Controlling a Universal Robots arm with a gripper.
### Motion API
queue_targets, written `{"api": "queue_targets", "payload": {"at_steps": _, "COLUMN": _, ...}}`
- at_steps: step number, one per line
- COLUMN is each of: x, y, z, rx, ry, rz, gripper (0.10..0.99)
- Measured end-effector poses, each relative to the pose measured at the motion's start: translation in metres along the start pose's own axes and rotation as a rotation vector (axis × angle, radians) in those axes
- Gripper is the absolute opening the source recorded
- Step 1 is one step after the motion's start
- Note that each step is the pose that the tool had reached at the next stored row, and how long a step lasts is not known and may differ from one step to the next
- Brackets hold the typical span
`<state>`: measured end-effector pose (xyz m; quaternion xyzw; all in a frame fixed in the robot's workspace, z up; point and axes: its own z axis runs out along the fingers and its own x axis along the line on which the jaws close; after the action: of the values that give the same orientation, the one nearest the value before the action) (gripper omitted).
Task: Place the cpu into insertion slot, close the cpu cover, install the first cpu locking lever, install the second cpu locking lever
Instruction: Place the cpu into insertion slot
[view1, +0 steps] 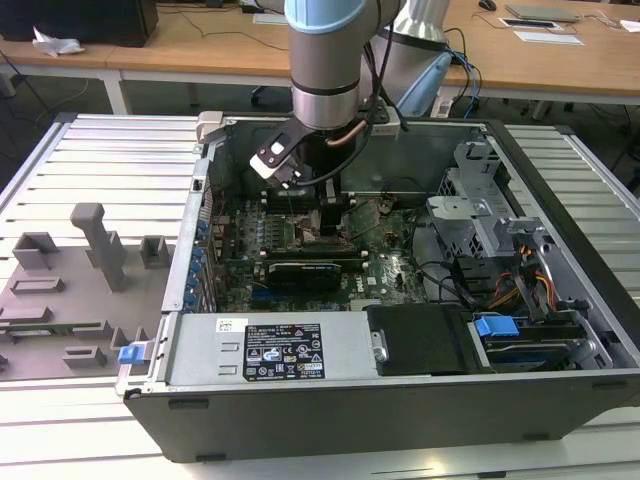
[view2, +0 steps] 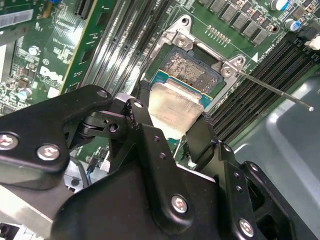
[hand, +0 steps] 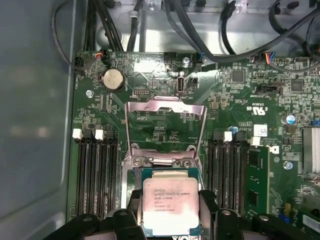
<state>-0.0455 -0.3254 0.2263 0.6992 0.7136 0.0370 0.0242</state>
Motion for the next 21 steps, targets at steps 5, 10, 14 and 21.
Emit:
{"api": "queue_targets", "payload": {"at_steps": 5, "x": 0.0051, "y": -0.0047, "z": 0.0071, "rx": 0.0, "ry": -0.0014, "rz": 0.014, "gripper": 0.541}}
{"api": "queue_targets", "payload": {"at_steps": 10, "x": 0.0058, "y": -0.0083, "z": 0.016, "rx": 0.001, "ry": -0.0026, "rz": 0.021, "gripper": 0.541}}
{"api": "queue_targets", "payload": {"at_steps": 14, "x": 0.0058, "y": -0.0084, "z": 0.0163, "rx": 0.001, "ry": -0.0027, "rz": 0.022, "gripper": 0.541}}
{"api": "queue_targets", "payload": {"at_steps": 21, "x": 0.006, "y": -0.0091, "z": 0.024, "rx": 0.001, "ry": -0.0034, "rz": 0.03, "gripper": 0.541}}
